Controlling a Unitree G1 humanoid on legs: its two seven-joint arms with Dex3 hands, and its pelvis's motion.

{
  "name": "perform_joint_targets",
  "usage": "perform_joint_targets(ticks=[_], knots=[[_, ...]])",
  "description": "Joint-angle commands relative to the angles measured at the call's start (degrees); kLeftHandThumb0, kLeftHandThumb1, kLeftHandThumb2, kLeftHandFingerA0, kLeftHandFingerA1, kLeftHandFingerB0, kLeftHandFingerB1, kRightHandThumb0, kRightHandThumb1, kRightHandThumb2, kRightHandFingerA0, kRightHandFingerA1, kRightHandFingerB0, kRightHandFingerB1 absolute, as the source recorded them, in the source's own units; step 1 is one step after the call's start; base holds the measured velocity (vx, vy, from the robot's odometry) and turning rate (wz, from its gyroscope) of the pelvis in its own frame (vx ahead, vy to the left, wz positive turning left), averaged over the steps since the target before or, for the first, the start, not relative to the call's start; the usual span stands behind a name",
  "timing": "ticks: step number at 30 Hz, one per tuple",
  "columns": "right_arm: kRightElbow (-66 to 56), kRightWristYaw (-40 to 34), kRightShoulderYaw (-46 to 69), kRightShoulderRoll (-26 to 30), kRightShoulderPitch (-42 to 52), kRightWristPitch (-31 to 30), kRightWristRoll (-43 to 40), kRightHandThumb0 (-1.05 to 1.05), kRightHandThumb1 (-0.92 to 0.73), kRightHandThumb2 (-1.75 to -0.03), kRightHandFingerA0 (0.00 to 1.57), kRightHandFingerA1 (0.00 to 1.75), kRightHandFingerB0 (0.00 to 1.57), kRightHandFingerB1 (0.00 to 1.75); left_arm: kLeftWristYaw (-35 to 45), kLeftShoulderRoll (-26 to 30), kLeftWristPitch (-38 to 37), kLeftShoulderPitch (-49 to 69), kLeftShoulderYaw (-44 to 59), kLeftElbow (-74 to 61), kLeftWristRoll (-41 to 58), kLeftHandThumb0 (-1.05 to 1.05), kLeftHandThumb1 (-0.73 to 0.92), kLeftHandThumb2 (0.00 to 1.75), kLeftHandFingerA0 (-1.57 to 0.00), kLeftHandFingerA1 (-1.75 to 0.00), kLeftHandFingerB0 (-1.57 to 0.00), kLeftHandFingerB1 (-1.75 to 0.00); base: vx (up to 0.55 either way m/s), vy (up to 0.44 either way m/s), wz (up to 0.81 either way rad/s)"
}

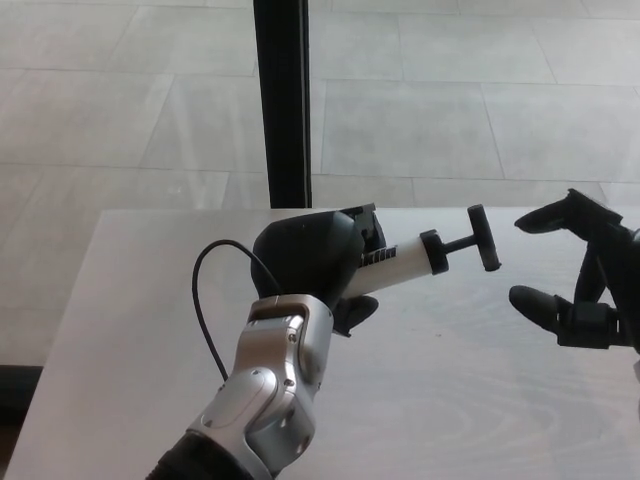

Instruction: The robot uses its left hand to lift the air pump kept on the middle of the desk and use the right hand to pull out the handle

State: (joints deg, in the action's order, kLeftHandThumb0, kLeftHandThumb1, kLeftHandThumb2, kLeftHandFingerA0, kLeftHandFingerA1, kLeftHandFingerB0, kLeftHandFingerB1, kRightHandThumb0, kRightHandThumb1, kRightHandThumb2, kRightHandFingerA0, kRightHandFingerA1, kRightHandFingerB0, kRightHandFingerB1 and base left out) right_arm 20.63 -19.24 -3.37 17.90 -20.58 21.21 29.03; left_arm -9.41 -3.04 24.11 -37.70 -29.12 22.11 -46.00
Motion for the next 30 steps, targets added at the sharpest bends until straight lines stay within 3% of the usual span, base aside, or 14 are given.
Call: perform_joint_targets(ticks=[1, 3, 4, 5, 9, 10, 11, 12, 13, 15, 16, 18, 20, 30], knots=[[-0.3, 0.7, 0.3, 0.8, 0.4, -1.9, -0.2, -0.51, -0.65, -0.62, 1.02, 1.44, 0.54, 0.72, 0.0, 0.2, -0.3, -0.8, 0.0, -0.5, -0.1, -0.18, 0.62, 0.93, -0.89, -1.75, -0.71, -1.39, 0.00, 0.000, 0.00], [-0.6, 3.0, -0.2, 1.0, 0.0, -3.7, -0.4, -0.59, -0.53, -0.87, 1.13, 1.30, 0.60, 0.67, 0.5, 0.3, -0.2, -1.3, -0.1, -0.8, -0.2, -0.17, 0.65, 0.86, -0.85, -1.75, -0.71, -1.38, 0.00, 0.000, 0.00], [-0.7, 4.3, -0.5, 1.1, -0.2, -4.7, -0.5, -0.60, -0.53, -0.87, 1.12, 1.29, 0.61, 0.66, 0.7, 0.3, -0.2, -1.6, -0.1, -1.0, -0.2, -0.17, 0.64, 0.85, -0.87, -1.75, -0.76, -1.06, 0.00, 0.000, 0.00], [-1.0, 5.0, -0.9, 1.0, -0.2, -5.7, -0.4, -0.54, -0.64, -0.61, 1.08, 1.40, 0.69, 0.56, 0.5, 0.3, -0.3, -1.6, -0.1, -1.3, -0.2, -0.17, 0.63, 0.85, -0.89, -1.75, -0.80, -0.84, 0.00, 0.000, 0.00], [-1.6, 6.6, -1.4, 1.0, -0.5, -7.9, -0.3, -0.58, -0.52, -0.88, 1.13, 1.27, 0.62, 0.64, 1.5, 0.2, 0.6, -2.3, -1.0, -1.7, -1.0, -0.20, 0.66, 0.77, -0.89, -1.67, -0.80, -0.75, 0.00, 0.000, 0.00], [-2.0, 7.5, -1.6, 0.7, -0.7, -9.0, -0.5, -0.54, -0.66, -0.60, 1.07, 1.37, 0.68, 0.52, 2.3, 0.2, 1.2, -2.5, -1.4, -2.0, -1.2, -0.20, 0.68, 0.74, -0.89, -1.66, -0.80, -0.71, 0.00, 0.000, 0.00], [-1.5, 7.5, -1.9, 0.7, -1.0, -8.9, -0.2, -0.57, -0.52, -0.87, 1.14, 1.27, 0.60, 0.63, 1.4, 0.1, 0.3, -2.1, -1.4, -2.1, -0.9, -0.20, 0.66, 0.74, -0.90, -1.65, -0.76, -0.65, 0.00, 0.000, 0.00], [-1.9, 9.3, -2.3, 0.7, -1.7, -10.2, -0.6, -0.53, -0.64, -0.61, 1.06, 1.40, 0.65, 0.51, -0.4, 0.0, -1.2, -1.5, -1.6, -2.3, -0.8, -0.19, 0.64, 0.75, -0.89, -1.72, -0.77, -1.05, 0.00, 0.000, 0.00], [-2.5, 10.5, -2.5, 0.7, -1.9, -11.6, -0.7, -0.53, -0.68, -0.60, 1.06, 1.36, 0.64, 0.49, -0.1, -0.3, -0.7, -1.5, -1.8, -2.4, -0.9, -0.20, 0.66, 0.74, -0.90, -1.71, -0.79, -0.83, 0.00, 0.000, 0.00], [-3.2, 11.4, -2.9, 0.4, -2.5, -13.1, -0.7, -0.53, -0.68, -0.60, 1.06, 1.36, 0.64, 0.48, 0.0, -0.3, -0.3, -1.3, -2.5, -2.7, -1.5, -0.11, 0.60, 0.81, -1.04, -1.66, -0.77, -1.21, 0.00, 0.000, 0.00], [-3.3, 11.6, -3.1, 0.5, -2.6, -13.5, -0.4, -0.52, -0.68, -0.60, 1.05, 1.32, 0.65, 0.48, 0.4, -0.4, 0.5, -1.3, -3.0, -2.7, -1.9, -0.22, 0.68, 0.76, -0.85, -1.75, -0.72, -1.35, 0.00, 0.000, 0.00], [-4.0, 12.7, -3.2, 0.5, -2.7, -14.5, -0.8, -0.51, -0.68, -0.60, 1.04, 1.30, 0.64, 0.48, 0.0, -0.7, 0.7, -1.1, -3.4, -2.8, -2.2, -0.19, 0.64, 0.80, -1.08, -1.72, -0.72, -1.33, 0.00, 0.000, 0.00], [-4.4, 13.6, -3.4, 0.4, -3.0, -15.8, -0.8, -0.46, -0.67, -0.60, 1.06, 1.18, 0.64, 0.48, -0.9, -0.6, -0.7, -0.7, -3.8, -3.0, -2.1, -0.17, 0.62, 0.86, -0.88, -1.75, -0.68, -1.53, 0.00, 0.000, 0.00], [-5.3, 15.6, -3.2, 1.3, -3.4, -16.7, -1.3, -0.37, -0.74, -0.62, 1.07, 1.20, 0.63, 0.46, -2.8, 0.0, -1.8, 1.1, -5.4, -2.8, -3.0, -0.17, 0.64, 0.84, -0.91, -1.75, -0.75, -1.38, 0.00, 0.000, 0.00]])
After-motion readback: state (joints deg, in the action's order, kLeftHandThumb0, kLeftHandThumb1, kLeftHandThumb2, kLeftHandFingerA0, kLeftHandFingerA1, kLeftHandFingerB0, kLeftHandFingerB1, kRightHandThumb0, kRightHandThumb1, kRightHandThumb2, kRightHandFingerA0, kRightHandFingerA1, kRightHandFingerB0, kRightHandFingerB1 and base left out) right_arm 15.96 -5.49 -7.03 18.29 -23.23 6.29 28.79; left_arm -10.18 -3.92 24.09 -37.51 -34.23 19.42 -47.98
